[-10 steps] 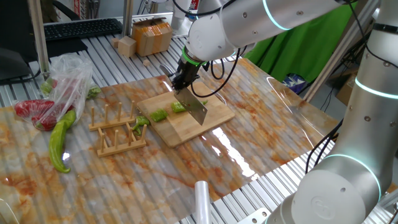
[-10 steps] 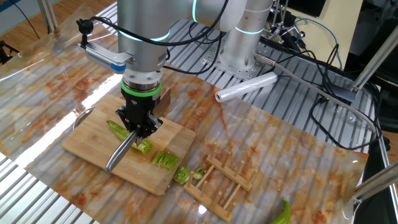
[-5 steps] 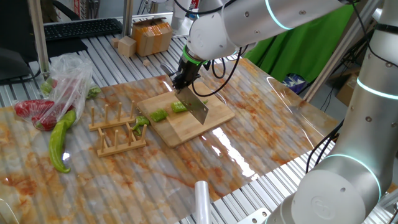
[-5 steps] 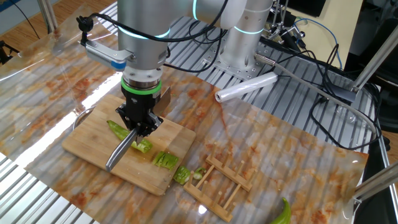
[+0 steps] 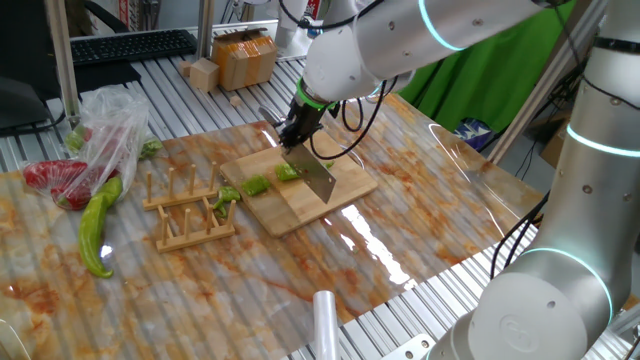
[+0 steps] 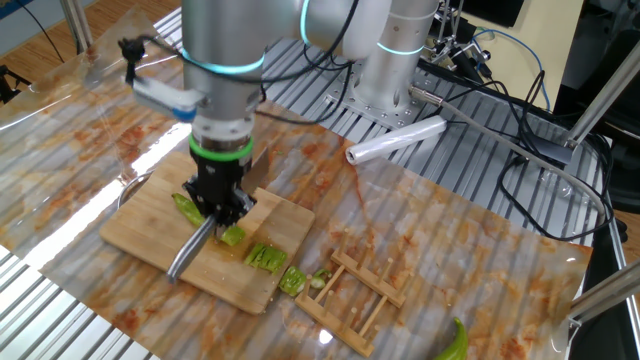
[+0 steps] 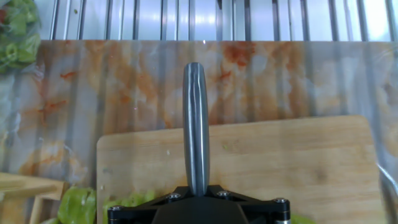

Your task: Chop the chili peppers

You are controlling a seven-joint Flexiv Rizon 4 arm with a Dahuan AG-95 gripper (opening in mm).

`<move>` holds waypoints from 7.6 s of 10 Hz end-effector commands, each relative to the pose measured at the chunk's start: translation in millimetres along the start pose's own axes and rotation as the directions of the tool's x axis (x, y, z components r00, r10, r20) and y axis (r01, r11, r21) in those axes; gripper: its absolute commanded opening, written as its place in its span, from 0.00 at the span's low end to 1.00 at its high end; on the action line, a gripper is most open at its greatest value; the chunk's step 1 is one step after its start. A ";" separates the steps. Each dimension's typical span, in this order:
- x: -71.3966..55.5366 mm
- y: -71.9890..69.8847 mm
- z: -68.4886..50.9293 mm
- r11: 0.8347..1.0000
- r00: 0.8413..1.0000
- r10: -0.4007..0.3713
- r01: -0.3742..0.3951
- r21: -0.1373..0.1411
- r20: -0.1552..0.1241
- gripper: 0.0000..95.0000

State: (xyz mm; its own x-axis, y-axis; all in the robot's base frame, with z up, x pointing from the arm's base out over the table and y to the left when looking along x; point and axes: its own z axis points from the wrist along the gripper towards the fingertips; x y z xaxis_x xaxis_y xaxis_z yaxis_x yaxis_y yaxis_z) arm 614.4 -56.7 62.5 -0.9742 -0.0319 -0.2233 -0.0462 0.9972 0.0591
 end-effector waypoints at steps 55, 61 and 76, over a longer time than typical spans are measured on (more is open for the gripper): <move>-12.2 30.1 -6.9 0.999 0.998 0.048 -0.049 0.022 0.034 0.00; -10.5 26.8 -21.4 0.998 0.998 0.055 -0.055 0.016 0.013 0.00; -15.6 25.3 -39.6 0.998 0.998 0.060 -0.060 0.016 0.017 0.00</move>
State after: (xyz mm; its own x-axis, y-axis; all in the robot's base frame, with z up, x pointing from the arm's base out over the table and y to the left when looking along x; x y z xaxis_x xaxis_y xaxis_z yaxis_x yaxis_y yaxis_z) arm 617.6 -34.1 106.6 -0.9725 0.0281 -0.2312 0.0144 0.9980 0.0610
